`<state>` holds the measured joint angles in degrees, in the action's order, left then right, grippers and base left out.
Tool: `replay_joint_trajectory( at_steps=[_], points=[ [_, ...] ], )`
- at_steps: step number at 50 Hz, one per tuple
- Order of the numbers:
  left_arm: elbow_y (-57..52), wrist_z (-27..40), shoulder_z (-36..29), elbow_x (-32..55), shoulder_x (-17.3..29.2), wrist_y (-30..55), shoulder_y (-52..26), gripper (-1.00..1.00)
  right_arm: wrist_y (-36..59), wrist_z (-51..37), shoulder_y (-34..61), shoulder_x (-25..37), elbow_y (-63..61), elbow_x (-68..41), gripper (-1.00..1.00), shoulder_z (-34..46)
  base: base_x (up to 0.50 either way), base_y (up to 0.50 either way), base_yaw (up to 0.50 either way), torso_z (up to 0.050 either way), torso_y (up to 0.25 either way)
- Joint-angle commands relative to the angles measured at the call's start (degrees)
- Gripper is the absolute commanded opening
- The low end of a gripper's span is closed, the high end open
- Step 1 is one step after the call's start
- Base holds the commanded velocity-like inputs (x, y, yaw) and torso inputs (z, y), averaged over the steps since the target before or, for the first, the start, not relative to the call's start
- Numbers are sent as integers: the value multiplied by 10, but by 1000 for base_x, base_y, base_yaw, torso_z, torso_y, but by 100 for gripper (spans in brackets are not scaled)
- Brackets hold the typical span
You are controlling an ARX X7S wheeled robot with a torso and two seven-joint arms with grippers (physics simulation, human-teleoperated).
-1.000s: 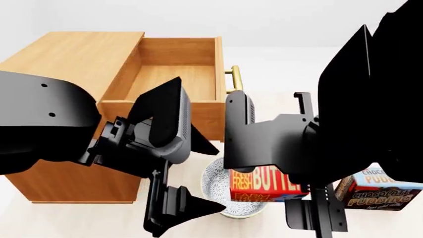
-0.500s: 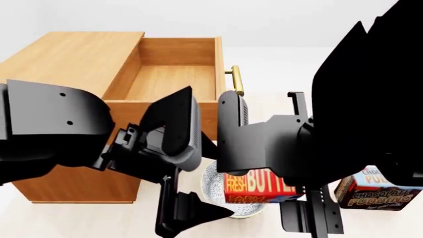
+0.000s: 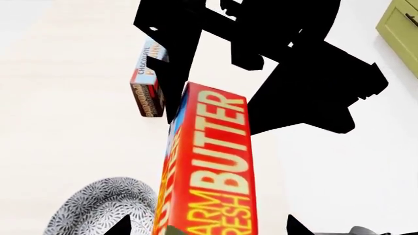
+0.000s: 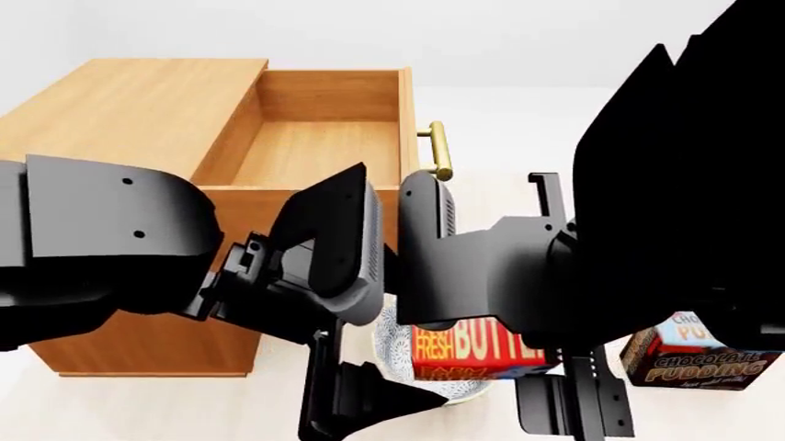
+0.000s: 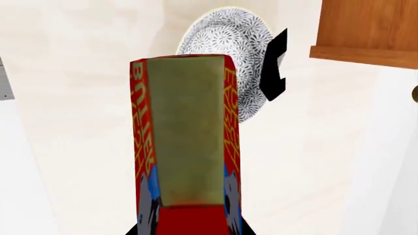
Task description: Put the butter at the back in the top drawer of the cabinet and close it.
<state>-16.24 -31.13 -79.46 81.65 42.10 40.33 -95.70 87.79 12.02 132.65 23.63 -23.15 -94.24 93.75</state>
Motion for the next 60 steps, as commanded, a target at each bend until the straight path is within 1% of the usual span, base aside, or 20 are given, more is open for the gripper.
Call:
replay_joint_trajectory(
  at_steps=[1, 25, 26, 49, 55, 60],
  points=[
    [-3, 8, -1, -9, -3, -7, 9, -100, -1, -7, 7, 1, 1, 18, -100, -6, 0, 0, 0, 0, 0],
    [-3, 32, 28, 4, 13, -38, 17, -100, 5, 0, 12, 5, -6, 15, -100, -14, 0, 0, 0, 0, 0],
    [-1, 33, 29, 3, 14, -39, 18, -100, 6, 1, 12, 6, -6, 16, 100, -14, 0, 0, 0, 0, 0],
    [2, 28, 24, -14, 66, -32, 23, -100, 20, 27, 22, 41, -14, 58, 100, 5, 0, 0, 0, 0, 1],
    [-5, 25, 30, -8, 89, -34, 24, -100, 22, 48, 23, 63, -22, 84, 100, 7, 0, 0, 0, 2, 0],
    [-20, 29, 37, -1, 117, -40, 26, -100, 21, 24, 23, 94, -16, 80, 100, 4, 0, 0, 0, 0, 2]
  ],
)
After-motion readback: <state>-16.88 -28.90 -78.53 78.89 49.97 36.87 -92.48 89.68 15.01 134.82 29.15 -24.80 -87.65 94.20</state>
